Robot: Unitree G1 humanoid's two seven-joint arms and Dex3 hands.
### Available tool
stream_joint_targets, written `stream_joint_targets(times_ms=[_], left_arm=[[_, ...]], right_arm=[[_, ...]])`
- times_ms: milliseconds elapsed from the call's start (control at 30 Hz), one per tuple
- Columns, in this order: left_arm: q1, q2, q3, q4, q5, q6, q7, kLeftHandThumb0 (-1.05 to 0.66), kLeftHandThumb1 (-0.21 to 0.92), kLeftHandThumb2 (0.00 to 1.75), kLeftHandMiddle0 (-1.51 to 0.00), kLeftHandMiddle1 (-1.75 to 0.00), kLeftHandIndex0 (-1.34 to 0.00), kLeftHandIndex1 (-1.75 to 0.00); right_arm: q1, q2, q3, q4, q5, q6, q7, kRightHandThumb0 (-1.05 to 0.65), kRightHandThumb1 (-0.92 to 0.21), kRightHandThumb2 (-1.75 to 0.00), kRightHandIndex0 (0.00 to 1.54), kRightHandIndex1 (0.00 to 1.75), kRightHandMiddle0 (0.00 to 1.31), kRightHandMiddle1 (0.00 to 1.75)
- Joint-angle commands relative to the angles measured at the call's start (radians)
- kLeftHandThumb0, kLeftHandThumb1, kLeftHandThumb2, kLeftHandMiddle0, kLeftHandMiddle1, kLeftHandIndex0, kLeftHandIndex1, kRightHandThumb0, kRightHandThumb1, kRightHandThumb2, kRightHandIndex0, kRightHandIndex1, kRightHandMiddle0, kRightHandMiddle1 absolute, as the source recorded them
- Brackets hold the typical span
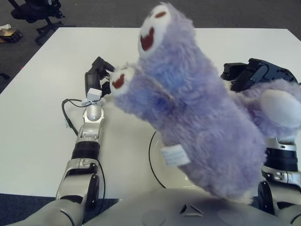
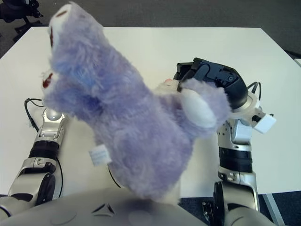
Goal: Put the doll into the plate.
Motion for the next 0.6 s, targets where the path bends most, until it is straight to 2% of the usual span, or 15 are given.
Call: stream_joint_targets(times_ms=[0,67,133,200,233,267,300,433,567], left_arm=[[0.04,-0.022,-0.009,0.036,-0.003,0.005,0.004,-0.07,0.92,0.1,-0.88,-1.75,-0.65,-1.75],[0.039,-0.023,-0.009,0.036,-0.003,0.005,0.004,-0.07,0.92,0.1,-0.88,-1.75,-0.64,-1.75],[0.038,-0.023,-0.009,0.036,-0.003,0.005,0.004,-0.07,0.92,0.1,-0.88,-1.75,-0.64,-1.75],[0.038,-0.025,-0.009,0.036,-0.003,0.005,0.004,-0.07,0.92,0.1,-0.88,-1.75,-0.64,-1.75],[0.038,-0.025,-0.009,0.037,-0.003,0.004,0.004,-0.08,0.92,0.1,-0.88,-1.75,-0.64,-1.75],[0.038,-0.025,-0.009,0.037,-0.003,0.004,0.004,-0.08,0.92,0.1,-0.88,-1.75,-0.64,-1.75],[0.038,-0.026,-0.009,0.037,-0.003,0.004,0.004,-0.08,0.92,0.1,-0.88,-1.75,-0.64,-1.75],[0.038,-0.026,-0.01,0.038,-0.004,0.003,0.003,-0.08,0.92,0.1,-0.88,-1.75,-0.64,-1.75],[0.036,-0.026,-0.01,0.039,-0.004,0.003,0.002,-0.08,0.92,0.1,-0.88,-1.75,-0.64,-1.75]], right_arm=[[0.046,-0.025,-0.007,-0.021,-0.036,0.024,-0.025,-0.08,-0.9,-0.13,0.64,1.22,0.65,1.38],[0.065,-0.058,0.002,-0.017,-0.038,0.047,-0.003,-0.05,-0.91,-0.17,0.58,1.23,0.58,1.39],[0.075,-0.085,0.01,-0.016,-0.033,0.069,0.015,-0.24,-0.92,-0.19,0.59,0.81,0.55,1.39],[0.066,-0.146,0.027,0.004,0.013,0.136,0.076,-0.3,-0.92,-0.19,0.63,0.58,0.54,1.38],[0.057,-0.175,0.033,0.014,0.038,0.167,0.107,-0.36,-0.91,-0.16,0.65,0.46,0.52,1.11],[0.042,-0.201,0.038,0.026,0.068,0.199,0.139,-0.37,-0.91,-0.14,0.67,0.4,0.53,0.98],[0.032,-0.216,0.038,0.032,0.087,0.218,0.159,-0.41,-0.91,-0.09,0.71,0.26,0.56,0.68],[-0.027,-0.254,0.035,0.063,0.181,0.295,0.244,-0.44,-0.92,-0.05,0.76,0.12,0.61,0.38],[-0.063,-0.244,0.026,0.086,0.244,0.317,0.296,-0.45,-0.92,-0.04,0.76,0.06,0.6,0.27]])
